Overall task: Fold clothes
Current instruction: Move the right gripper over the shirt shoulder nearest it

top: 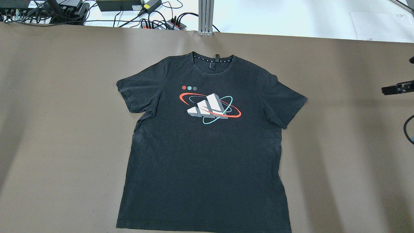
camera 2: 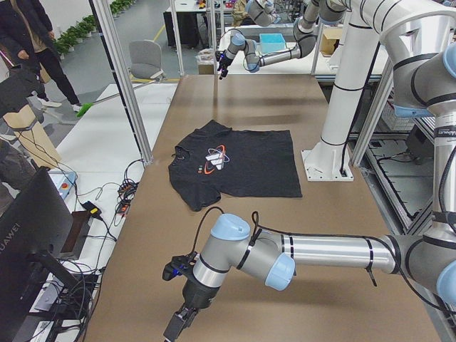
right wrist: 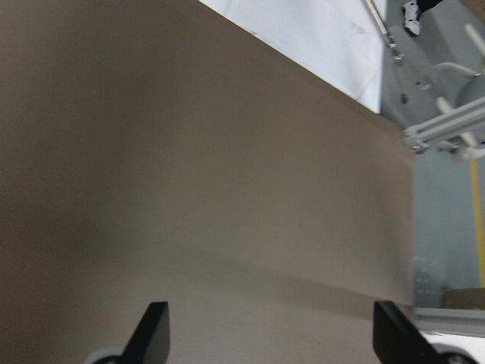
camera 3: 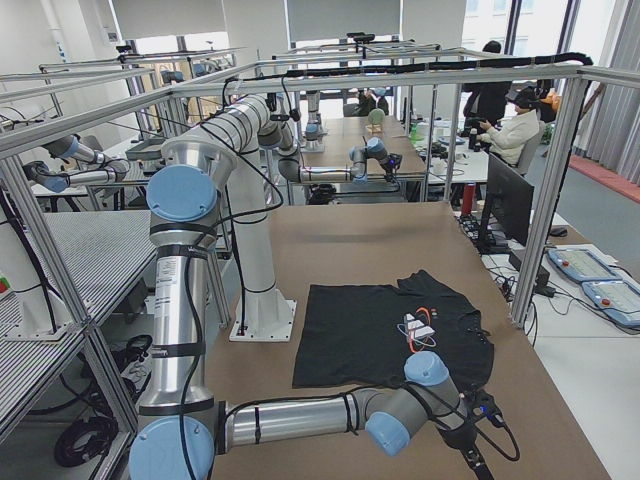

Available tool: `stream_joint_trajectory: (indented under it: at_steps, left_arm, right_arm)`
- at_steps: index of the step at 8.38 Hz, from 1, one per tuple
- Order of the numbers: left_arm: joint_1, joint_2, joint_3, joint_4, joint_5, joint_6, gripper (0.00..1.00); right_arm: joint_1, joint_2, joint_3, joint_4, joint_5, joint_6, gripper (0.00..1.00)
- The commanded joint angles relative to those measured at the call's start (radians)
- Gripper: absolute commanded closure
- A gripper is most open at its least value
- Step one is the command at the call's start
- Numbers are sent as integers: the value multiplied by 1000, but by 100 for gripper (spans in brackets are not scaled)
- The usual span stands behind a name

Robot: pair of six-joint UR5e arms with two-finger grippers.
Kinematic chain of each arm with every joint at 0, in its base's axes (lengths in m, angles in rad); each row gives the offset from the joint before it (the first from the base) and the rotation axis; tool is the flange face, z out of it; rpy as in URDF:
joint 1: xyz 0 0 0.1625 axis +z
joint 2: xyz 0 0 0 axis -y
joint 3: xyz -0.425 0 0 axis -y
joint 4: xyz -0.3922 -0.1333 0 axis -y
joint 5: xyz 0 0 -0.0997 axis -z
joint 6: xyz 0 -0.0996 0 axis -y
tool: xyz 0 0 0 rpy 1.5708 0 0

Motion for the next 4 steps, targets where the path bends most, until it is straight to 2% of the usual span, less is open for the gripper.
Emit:
stream_joint_trajectory:
  at_steps: [1,2,3,4]
  left_arm:
    - [1,-5,0,-1,-1,-5,5]
    - [1,-10,-8,-2,0,5,5]
    - [2,-15,-3,-7,-1,-5,5]
    - [3,-24,-6,-7,-3,-29,5]
  right_arm:
    - [-228,127,-80,63,24,284,6]
    - [-247,195,-190,130,24,396,6]
    - [-251,247,-276,171,22,428,8]
    - [-261,282,-309,171,22,432,13]
